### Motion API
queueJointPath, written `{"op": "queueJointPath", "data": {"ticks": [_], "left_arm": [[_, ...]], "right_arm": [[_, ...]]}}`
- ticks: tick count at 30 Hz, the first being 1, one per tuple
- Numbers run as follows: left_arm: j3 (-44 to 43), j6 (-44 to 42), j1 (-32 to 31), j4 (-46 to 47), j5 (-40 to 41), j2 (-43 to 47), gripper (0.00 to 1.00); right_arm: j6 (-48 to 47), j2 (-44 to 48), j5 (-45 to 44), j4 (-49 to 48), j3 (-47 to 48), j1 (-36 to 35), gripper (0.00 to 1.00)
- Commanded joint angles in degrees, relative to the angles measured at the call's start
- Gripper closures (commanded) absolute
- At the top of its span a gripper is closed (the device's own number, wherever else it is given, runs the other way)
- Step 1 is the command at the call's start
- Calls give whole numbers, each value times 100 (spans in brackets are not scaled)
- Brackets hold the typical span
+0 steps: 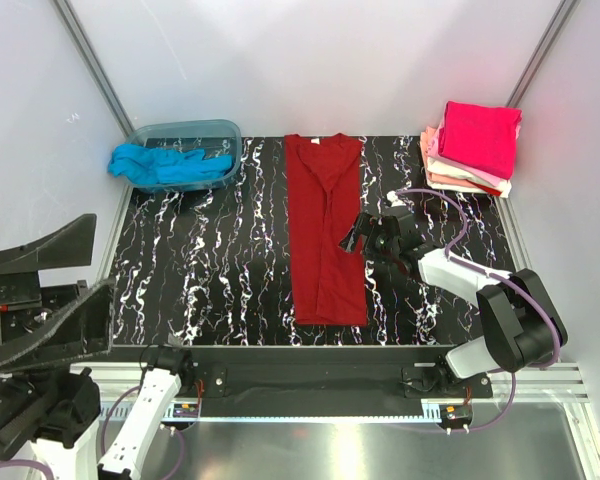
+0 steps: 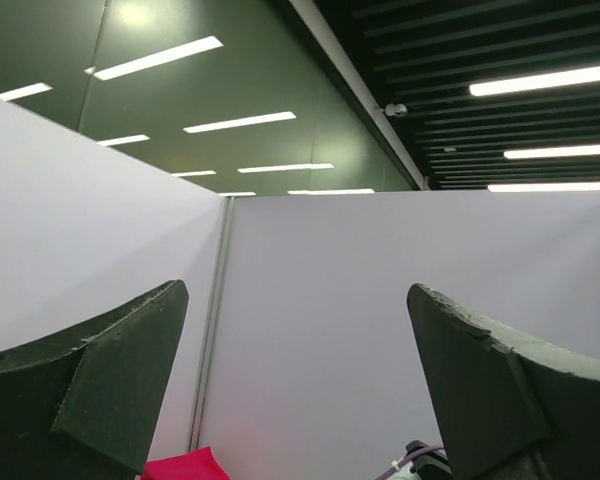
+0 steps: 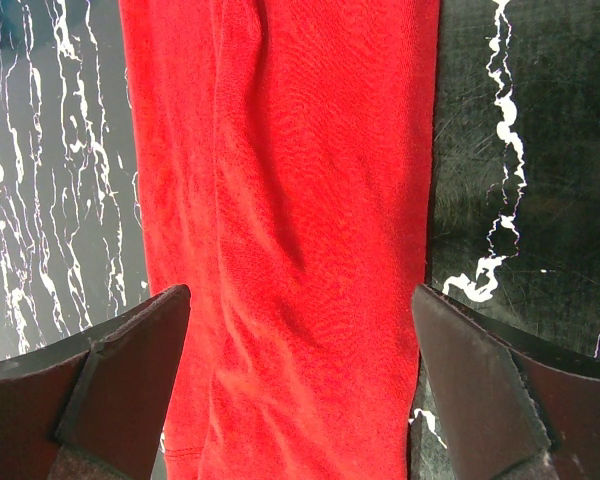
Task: Fold and stack the t-shirts
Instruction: Fold the tshirt
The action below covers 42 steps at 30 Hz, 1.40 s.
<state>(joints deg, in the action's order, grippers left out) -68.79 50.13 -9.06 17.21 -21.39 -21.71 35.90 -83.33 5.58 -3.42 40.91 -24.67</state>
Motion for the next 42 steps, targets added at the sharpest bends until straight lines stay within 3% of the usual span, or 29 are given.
{"op": "queueJointPath", "data": {"ticks": [1, 4, 8, 12, 14, 17, 19, 23, 27, 34, 42], "left_arm": [[-213, -223, 10, -777, 886, 124, 1], [-1148, -590, 9, -2759, 840, -419, 1], [-1743, -583, 9, -4231, 75, -1641, 1], [-1033, -617, 9, -5586, 284, -2615, 1], [-210, -776, 1, -5894, 363, -2863, 1], [863, -952, -323, -5782, 775, -3102, 11], [1383, -882, -885, -5694, 1256, -3242, 13], [1869, -522, -1826, -5309, 1567, -3716, 16], [2045, -224, -2607, -5009, 1769, -4497, 22], [2291, 14, -3268, -4490, 1893, -5272, 27], [2485, 225, -3567, -3805, 1857, -5834, 32]], "right_arm": [[14, 167, -13, -264, 58, -30, 0], [22, 238, -40, -308, -12, -38, 0], [22, 352, -49, -379, -109, -30, 0], [40, 484, -92, -361, -188, -21, 1], [40, 694, -119, -195, -171, -38, 0], [258, 1204, -424, 506, -206, -134, 2], [417, 1519, -706, 1245, -136, -240, 4], [760, 1645, -1207, 2458, 180, -845, 5], [1208, 1171, -1481, 3661, 576, -1444, 7], [1657, 854, -1157, 3647, 129, -1647, 23], [1490, 353, -1156, 3893, 453, -1796, 39]]}}
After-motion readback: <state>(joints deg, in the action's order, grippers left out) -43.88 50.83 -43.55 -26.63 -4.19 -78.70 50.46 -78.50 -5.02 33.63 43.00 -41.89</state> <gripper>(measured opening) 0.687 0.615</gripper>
